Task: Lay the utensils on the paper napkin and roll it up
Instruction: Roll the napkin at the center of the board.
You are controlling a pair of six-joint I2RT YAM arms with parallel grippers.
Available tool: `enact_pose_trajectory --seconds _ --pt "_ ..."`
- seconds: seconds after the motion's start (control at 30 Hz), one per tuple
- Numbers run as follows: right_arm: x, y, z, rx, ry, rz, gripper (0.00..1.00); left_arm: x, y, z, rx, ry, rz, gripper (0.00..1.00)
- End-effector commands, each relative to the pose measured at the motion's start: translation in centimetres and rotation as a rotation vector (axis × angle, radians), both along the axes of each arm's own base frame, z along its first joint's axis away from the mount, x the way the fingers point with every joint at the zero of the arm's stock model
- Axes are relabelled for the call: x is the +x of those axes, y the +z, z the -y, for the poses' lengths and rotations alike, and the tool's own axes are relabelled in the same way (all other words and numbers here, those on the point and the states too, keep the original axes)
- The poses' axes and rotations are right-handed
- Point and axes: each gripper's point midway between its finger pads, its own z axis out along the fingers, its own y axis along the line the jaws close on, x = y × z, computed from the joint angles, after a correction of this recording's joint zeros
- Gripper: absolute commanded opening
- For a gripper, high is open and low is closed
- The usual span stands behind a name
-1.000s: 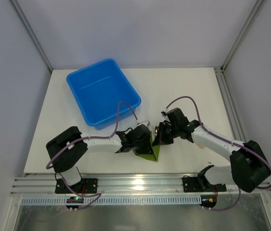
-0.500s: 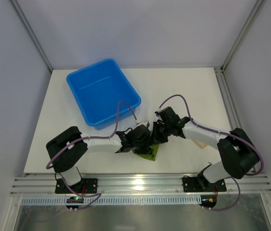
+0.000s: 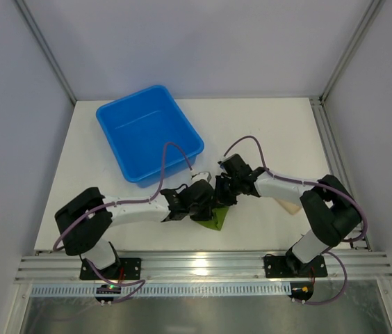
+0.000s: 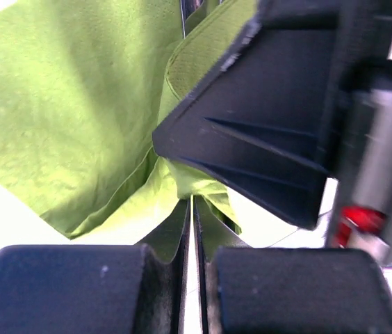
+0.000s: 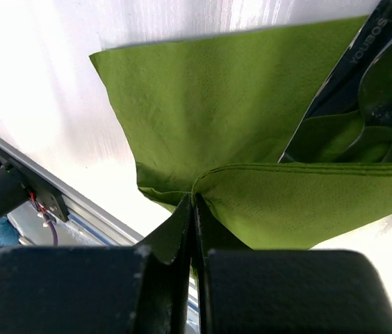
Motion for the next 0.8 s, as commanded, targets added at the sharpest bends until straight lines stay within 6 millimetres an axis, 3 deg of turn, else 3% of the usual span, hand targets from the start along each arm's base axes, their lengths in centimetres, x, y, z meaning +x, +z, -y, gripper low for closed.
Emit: enact_pose_trajectory --seconds 0.0,0.47,0.77 --pt "1.7 1.2 -1.4 0.031 -0.014 0.065 0.04 0.2 1.1 -1.3 0.039 0.009 0.055 0.03" --pt "1.9 0.2 -1.9 0.008 -0.025 0.059 0.08 -0.6 5.7 0.4 -0.096 -0.049 0.109 0.05" --pt "1.9 0.7 -2.6 0.036 -0.017 0.061 0.18 -0.1 3.1 2.0 -0.067 -0.067 0.087 0.04"
